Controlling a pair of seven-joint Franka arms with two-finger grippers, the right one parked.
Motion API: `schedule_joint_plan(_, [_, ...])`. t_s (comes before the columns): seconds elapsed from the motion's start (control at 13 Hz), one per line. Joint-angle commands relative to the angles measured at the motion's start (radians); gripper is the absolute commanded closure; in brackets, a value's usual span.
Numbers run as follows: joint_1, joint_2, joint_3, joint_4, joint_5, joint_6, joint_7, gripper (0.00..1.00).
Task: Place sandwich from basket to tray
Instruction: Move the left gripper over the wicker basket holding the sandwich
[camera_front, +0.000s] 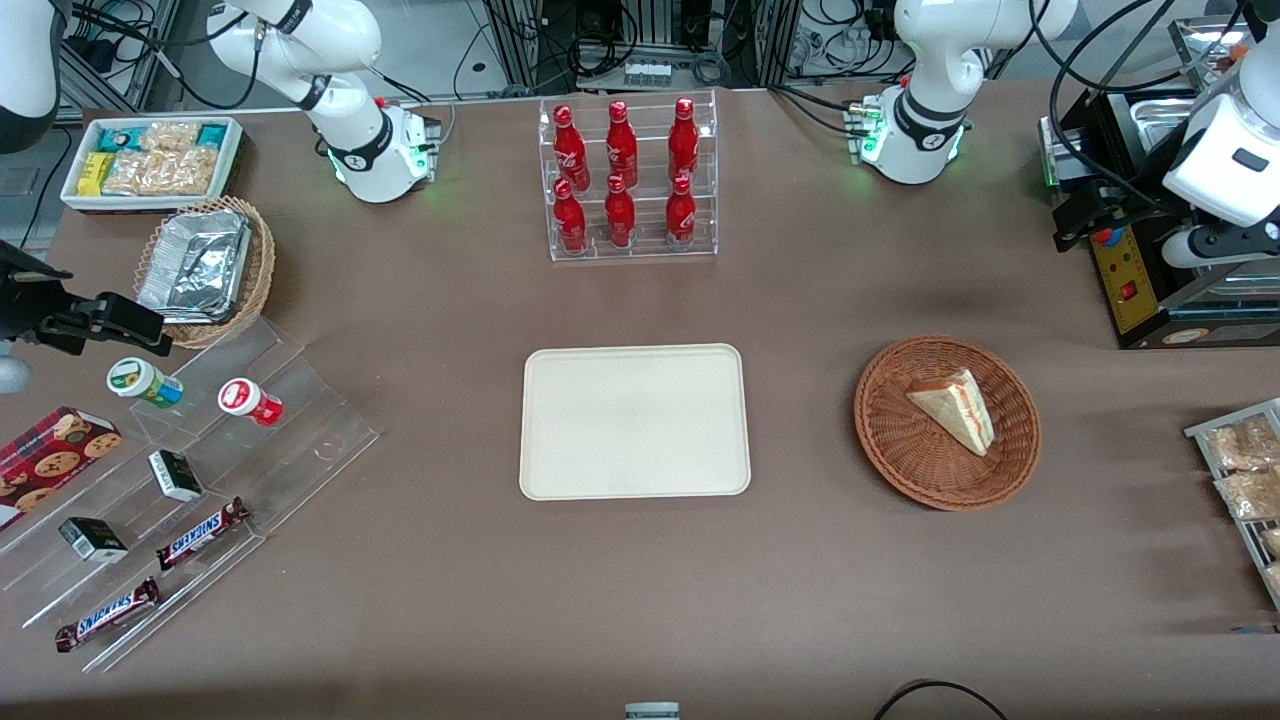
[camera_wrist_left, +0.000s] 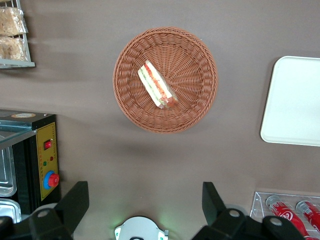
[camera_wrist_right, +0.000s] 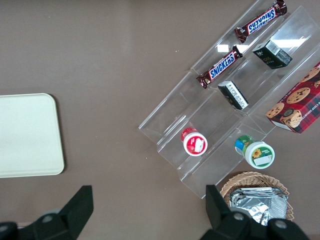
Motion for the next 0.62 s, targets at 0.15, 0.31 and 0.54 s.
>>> schedule_joint_plan(0.15, [-0.001, 0.000, 0.002, -0.049, 0.012, 0.033, 0.012, 0.00])
schedule_joint_plan(0.31, [0.004, -0.007, 0.011, -0.156, 0.012, 0.098, 0.004, 0.00])
schedule_joint_plan(0.54, [0.003, -0.021, 0.025, -0.316, 0.012, 0.279, -0.011, 0.00])
